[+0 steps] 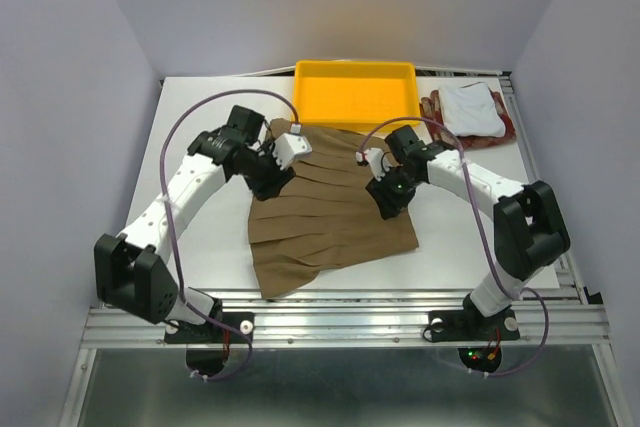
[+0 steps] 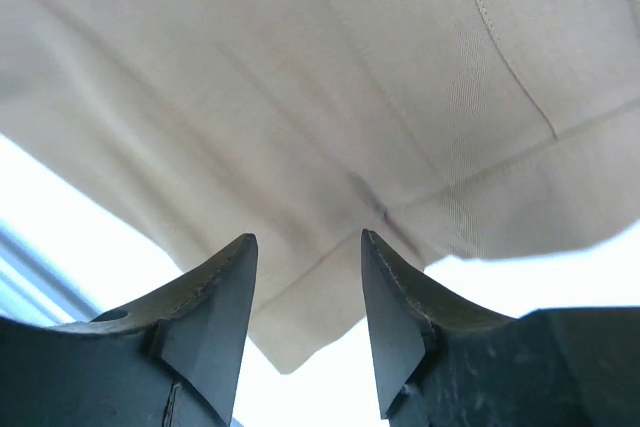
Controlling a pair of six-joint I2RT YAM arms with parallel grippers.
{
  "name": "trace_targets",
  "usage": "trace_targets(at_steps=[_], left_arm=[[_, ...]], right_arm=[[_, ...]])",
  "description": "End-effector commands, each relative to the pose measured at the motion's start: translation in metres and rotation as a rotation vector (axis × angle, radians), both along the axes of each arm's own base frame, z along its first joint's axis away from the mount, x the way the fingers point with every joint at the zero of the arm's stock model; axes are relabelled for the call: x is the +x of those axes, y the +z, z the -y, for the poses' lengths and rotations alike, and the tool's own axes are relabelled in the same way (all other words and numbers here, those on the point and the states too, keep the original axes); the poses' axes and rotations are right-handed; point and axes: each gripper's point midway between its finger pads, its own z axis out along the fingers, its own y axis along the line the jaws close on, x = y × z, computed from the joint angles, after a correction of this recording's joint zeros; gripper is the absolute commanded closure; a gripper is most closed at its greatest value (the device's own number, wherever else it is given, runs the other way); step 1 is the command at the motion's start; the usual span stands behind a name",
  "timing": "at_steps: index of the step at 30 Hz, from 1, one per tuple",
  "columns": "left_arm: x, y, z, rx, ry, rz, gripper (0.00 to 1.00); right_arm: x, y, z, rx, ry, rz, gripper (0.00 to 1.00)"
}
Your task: Fold and stack the skirts
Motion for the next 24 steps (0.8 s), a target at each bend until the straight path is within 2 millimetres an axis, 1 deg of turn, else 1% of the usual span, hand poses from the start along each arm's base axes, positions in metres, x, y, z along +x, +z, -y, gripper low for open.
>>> trace_targets(at_steps=[1, 3, 4, 5, 6, 10, 11, 12, 13, 14, 15, 18, 20, 21, 22, 23, 24], left_arm=[[-0.073, -0.054, -0.026, 0.121, -0.185, -0.205, 0.37], [-0.086, -0.063, -0.031, 0.137, -0.207, -0.226, 0.37], [-0.098, -0.075, -0.033, 0.155, -0.236, -0.252, 0.36], [-0.103, -0.079, -0.033, 0.164, -0.251, -0.254, 0.36], [-0.112, -0.089, -0.035, 0.186, -0.281, -0.266, 0.36], [-0.121, -0.107, -0.031, 0.219, -0.307, -0.282, 0.36], [-0.123, -0.111, -0.028, 0.224, -0.321, -0.289, 0.36], [-0.127, -0.116, -0.03, 0.239, -0.329, -0.303, 0.36], [-0.129, -0.119, -0.029, 0.255, -0.342, -0.302, 0.36], [-0.13, -0.122, -0.03, 0.265, -0.348, -0.3, 0.37], [-0.131, -0.124, -0.031, 0.271, -0.353, -0.304, 0.38], [-0.138, -0.13, -0.035, 0.276, -0.369, -0.324, 0.39], [-0.143, -0.133, -0.037, 0.274, -0.374, -0.335, 0.42], [-0.14, -0.133, -0.036, 0.274, -0.367, -0.316, 0.47], [-0.14, -0.137, -0.043, 0.307, -0.354, -0.309, 0.6], [-0.137, -0.139, -0.047, 0.331, -0.347, -0.296, 0.67], [-0.124, -0.136, -0.055, 0.385, -0.319, -0.24, 0.84]], right_arm=[[-0.015, 0.026, 0.006, 0.008, 0.065, 0.008, 0.48], [-0.027, 0.017, 0.013, -0.026, 0.093, -0.04, 0.49], [-0.039, 0.01, 0.019, -0.044, 0.101, -0.084, 0.49], [-0.044, 0.006, 0.022, -0.05, 0.102, -0.101, 0.49], [-0.051, -0.001, 0.027, -0.067, 0.101, -0.121, 0.49], [-0.054, -0.018, 0.036, -0.113, 0.081, -0.13, 0.49], [-0.056, -0.025, 0.038, -0.124, 0.072, -0.133, 0.49], [-0.056, -0.029, 0.04, -0.134, 0.07, -0.131, 0.49], [-0.057, -0.038, 0.045, -0.158, 0.066, -0.136, 0.49], [-0.055, -0.041, 0.046, -0.168, 0.061, -0.129, 0.49], [-0.059, -0.047, 0.05, -0.184, 0.058, -0.142, 0.5], [-0.058, -0.058, 0.056, -0.217, 0.048, -0.133, 0.5], [-0.061, -0.063, 0.06, -0.235, 0.047, -0.142, 0.51], [-0.061, -0.064, 0.06, -0.238, 0.047, -0.14, 0.51], [-0.061, -0.064, 0.061, -0.241, 0.047, -0.141, 0.52], [-0.062, -0.065, 0.062, -0.245, 0.052, -0.14, 0.52], [-0.064, -0.066, 0.066, -0.26, 0.054, -0.141, 0.52]])
